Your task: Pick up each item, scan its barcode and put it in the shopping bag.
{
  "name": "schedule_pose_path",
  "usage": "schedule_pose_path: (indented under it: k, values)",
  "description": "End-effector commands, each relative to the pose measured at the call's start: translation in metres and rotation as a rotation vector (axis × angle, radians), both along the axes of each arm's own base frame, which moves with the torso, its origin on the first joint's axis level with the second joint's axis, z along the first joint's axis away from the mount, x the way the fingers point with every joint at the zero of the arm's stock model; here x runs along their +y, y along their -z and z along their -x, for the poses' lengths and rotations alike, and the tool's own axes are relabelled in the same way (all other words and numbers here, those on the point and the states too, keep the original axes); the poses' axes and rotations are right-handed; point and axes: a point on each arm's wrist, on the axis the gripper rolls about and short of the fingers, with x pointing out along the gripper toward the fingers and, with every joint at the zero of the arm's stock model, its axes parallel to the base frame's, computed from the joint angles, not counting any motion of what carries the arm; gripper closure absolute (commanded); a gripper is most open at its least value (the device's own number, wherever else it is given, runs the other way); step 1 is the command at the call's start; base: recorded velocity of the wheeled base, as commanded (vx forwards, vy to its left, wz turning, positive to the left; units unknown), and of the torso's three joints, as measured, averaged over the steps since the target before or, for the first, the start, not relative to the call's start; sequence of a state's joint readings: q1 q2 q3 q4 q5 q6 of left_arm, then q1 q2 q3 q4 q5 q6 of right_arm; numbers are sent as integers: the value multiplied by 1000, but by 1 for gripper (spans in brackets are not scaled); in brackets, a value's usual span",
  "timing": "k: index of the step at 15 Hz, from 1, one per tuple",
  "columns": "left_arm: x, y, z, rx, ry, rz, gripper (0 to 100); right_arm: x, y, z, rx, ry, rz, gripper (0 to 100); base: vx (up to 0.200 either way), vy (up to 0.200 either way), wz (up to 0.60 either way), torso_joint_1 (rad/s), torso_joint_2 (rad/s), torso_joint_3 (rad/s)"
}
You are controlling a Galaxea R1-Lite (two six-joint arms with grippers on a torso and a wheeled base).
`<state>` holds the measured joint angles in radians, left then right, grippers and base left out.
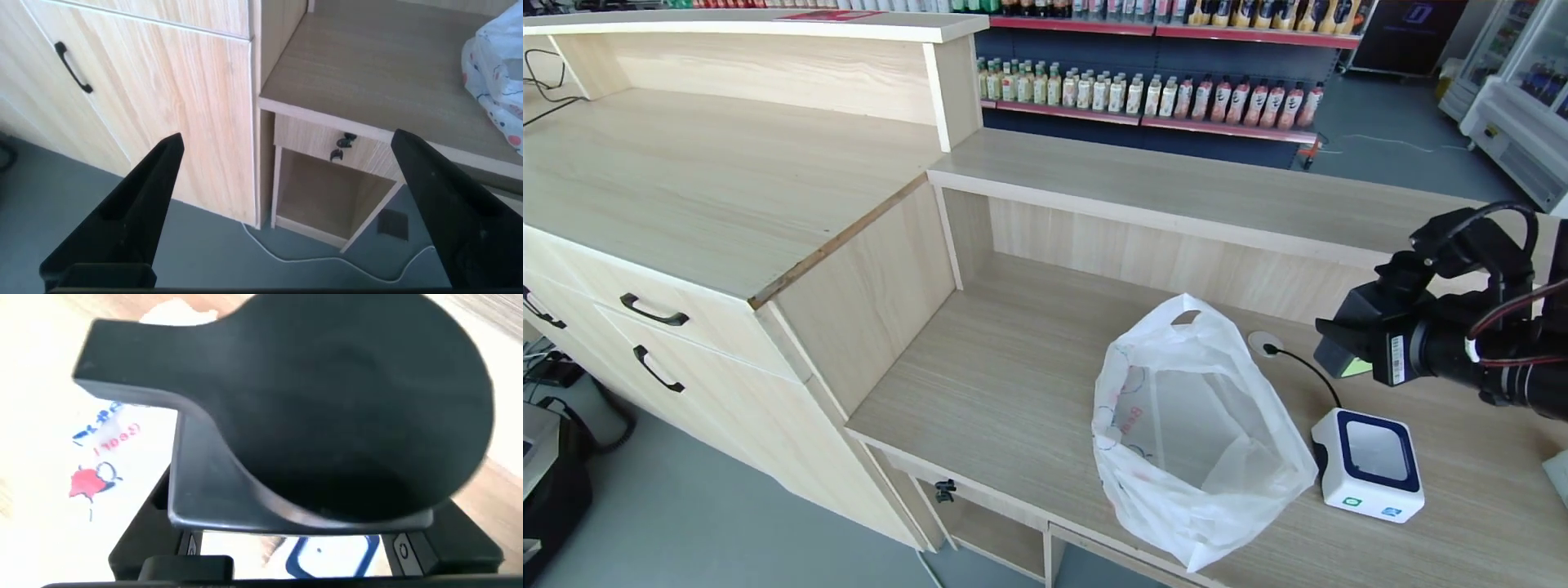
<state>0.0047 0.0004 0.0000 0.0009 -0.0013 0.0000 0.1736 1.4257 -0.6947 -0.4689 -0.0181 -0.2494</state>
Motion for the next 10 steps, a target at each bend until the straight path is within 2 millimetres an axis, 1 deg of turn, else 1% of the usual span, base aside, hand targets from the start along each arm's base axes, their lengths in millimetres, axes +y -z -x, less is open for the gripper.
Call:
schedule_pose_path:
  k: [1, 2, 3, 4, 7, 10]
  values:
    - [0, 0, 0, 0, -1, 0, 0, 0, 2, 0, 4, -2, 6, 100, 0, 0, 600, 7, 7, -2]
    - [0, 0, 0, 0, 0, 0, 0, 0, 4, -1, 2, -3, 9, 100, 0, 0, 600, 2, 2, 2]
    - [0, 0, 0, 0, 0, 0, 0, 0, 13, -6, 20, 3, 10, 100, 0, 0, 600, -2, 2, 2]
    - [0, 0, 0, -1, 0, 0, 0, -2, 24, -11, 63, 15, 19, 100, 0, 0, 0, 0, 0, 0]
    - [0, 0, 0, -1, -1, 0, 0, -15, 64, -17, 234, 71, -1, 100, 0, 0, 0, -129, 325, 191]
    - [0, 0, 0, -1, 0, 0, 0, -21, 84, -25, 316, 95, -3, 100, 0, 0, 0, -146, 377, 222]
